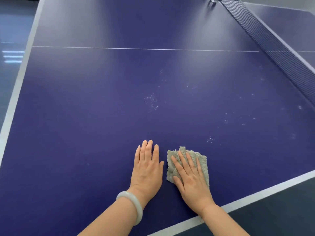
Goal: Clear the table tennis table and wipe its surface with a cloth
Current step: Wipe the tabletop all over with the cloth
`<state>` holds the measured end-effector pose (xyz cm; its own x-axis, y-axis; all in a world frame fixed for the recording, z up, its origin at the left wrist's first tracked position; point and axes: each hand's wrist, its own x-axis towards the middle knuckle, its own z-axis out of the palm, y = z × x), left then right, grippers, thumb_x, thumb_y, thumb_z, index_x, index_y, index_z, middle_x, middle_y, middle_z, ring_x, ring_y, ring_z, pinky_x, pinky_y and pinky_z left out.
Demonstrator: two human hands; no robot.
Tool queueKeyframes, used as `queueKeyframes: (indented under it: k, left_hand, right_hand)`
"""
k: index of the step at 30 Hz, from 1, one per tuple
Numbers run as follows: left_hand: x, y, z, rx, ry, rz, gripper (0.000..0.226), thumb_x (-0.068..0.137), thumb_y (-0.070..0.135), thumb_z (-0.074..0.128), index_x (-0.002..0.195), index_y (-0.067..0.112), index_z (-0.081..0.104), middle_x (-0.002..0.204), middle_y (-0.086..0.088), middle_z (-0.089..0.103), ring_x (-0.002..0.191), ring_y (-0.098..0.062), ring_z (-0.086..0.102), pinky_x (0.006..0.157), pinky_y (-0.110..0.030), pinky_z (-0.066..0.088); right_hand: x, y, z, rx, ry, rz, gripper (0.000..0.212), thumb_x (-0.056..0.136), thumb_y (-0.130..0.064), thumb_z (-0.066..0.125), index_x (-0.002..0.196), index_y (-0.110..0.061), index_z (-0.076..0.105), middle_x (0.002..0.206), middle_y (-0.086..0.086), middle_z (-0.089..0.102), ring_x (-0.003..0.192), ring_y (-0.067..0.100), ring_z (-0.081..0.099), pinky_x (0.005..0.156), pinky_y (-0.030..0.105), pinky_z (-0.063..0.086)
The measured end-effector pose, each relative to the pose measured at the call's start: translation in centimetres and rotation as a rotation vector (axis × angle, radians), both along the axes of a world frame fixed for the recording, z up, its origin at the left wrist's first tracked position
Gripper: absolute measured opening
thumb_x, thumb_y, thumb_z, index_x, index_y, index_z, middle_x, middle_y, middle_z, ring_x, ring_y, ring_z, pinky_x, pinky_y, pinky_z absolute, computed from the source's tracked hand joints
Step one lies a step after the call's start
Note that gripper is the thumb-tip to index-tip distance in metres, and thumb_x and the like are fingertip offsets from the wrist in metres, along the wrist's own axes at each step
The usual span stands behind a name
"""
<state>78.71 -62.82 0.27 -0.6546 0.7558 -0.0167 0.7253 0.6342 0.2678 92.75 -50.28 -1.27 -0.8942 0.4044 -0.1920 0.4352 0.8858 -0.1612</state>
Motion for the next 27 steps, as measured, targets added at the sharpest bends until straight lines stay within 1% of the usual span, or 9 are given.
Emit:
queueKeyframes:
  k: [3,8,10,12,14,16,22,24,27]
  left_hand:
    - [1.3,1.3,-1.3,-0.106,-0.016,0.017,0.065,0.101,0.042,0.028,0.151,0.002,0.026,0.159,-0.024,0.020,0.149,-0.041,0.009,0.121,-0.057,0.012]
    - [1.6,1.4,-2.4,-0.104,-0.007,-0.010,0.067,0.097,0.040,0.022,0.147,-0.002,0.035,0.154,-0.027,0.028,0.146,-0.044,0.017,0.116,-0.059,0.020]
    - [1.6,1.4,-2.4,-0.103,-0.015,-0.010,0.066,0.097,0.040,0.023,0.146,-0.002,0.038,0.153,-0.027,0.030,0.146,-0.043,0.020,0.116,-0.059,0.021]
    - [1.6,1.5,-2.3,-0.110,-0.007,-0.007,0.066,0.097,0.040,0.025,0.145,-0.002,0.040,0.153,-0.026,0.032,0.146,-0.042,0.022,0.115,-0.057,0.020]
    - [1.5,1.6,-2.1,-0.117,0.008,0.001,0.066,0.096,0.041,0.026,0.145,0.000,0.041,0.153,-0.024,0.033,0.145,-0.041,0.024,0.115,-0.056,0.020]
    - [1.5,1.7,-2.0,-0.121,0.021,0.011,0.066,0.096,0.042,0.027,0.146,0.001,0.041,0.153,-0.023,0.034,0.145,-0.040,0.026,0.115,-0.055,0.019]
    - [1.7,1.7,-2.0,-0.139,0.054,0.019,0.068,0.096,0.045,0.026,0.145,0.001,0.041,0.152,-0.023,0.035,0.145,-0.039,0.027,0.116,-0.054,0.019]
    - [1.8,1.8,-2.1,-0.144,0.054,0.020,0.069,0.096,0.046,0.026,0.146,0.001,0.041,0.153,-0.023,0.034,0.146,-0.039,0.025,0.116,-0.054,0.019]
    - [1.8,1.9,-2.1,-0.148,0.051,0.021,0.069,0.096,0.047,0.025,0.146,0.001,0.041,0.154,-0.022,0.032,0.146,-0.039,0.025,0.116,-0.055,0.019]
  right_hand:
    - [3.5,3.5,0.3,0.005,-0.028,-0.086,0.059,0.101,-0.050,0.014,0.157,-0.035,0.003,0.165,-0.011,-0.008,0.152,0.012,-0.012,0.122,0.042,-0.002]
    - [3.1,3.7,0.3,0.090,-0.060,-0.462,0.065,0.096,-0.049,-0.001,0.156,-0.024,0.000,0.165,-0.001,-0.011,0.151,0.019,-0.016,0.124,0.047,0.001]
    - [1.0,2.3,0.1,0.062,-0.011,-0.380,0.062,0.100,-0.044,0.011,0.157,-0.021,0.007,0.166,0.003,-0.003,0.153,0.023,-0.009,0.122,0.048,0.004]
    - [-0.5,2.8,-0.3,0.055,0.009,-0.108,0.060,0.102,-0.041,0.021,0.158,-0.024,0.009,0.166,-0.001,0.000,0.153,0.020,-0.007,0.121,0.047,0.002]
    - [-1.1,5.8,-0.1,0.019,-0.006,0.118,0.059,0.103,-0.044,0.021,0.158,-0.032,0.002,0.166,-0.007,-0.006,0.152,0.016,-0.013,0.121,0.043,-0.006]
    - [-1.1,10.2,-0.1,0.023,-0.022,0.133,0.058,0.104,-0.044,0.021,0.156,-0.036,-0.004,0.164,-0.012,-0.014,0.150,0.013,-0.020,0.121,0.041,-0.012]
    - [-0.2,14.1,0.1,0.042,-0.094,-0.691,0.060,0.105,-0.042,0.019,0.158,-0.026,-0.005,0.166,0.002,-0.012,0.152,0.026,-0.014,0.122,0.049,-0.004]
    - [-1.4,10.1,-0.1,0.082,-0.052,-0.600,0.063,0.104,-0.042,0.021,0.158,-0.022,-0.004,0.165,0.008,-0.010,0.152,0.032,-0.009,0.121,0.052,0.000]
    - [-1.7,4.9,-0.8,0.081,0.049,-0.057,0.063,0.102,-0.042,0.025,0.159,-0.023,0.007,0.166,0.005,0.000,0.153,0.028,-0.002,0.121,0.049,0.002]
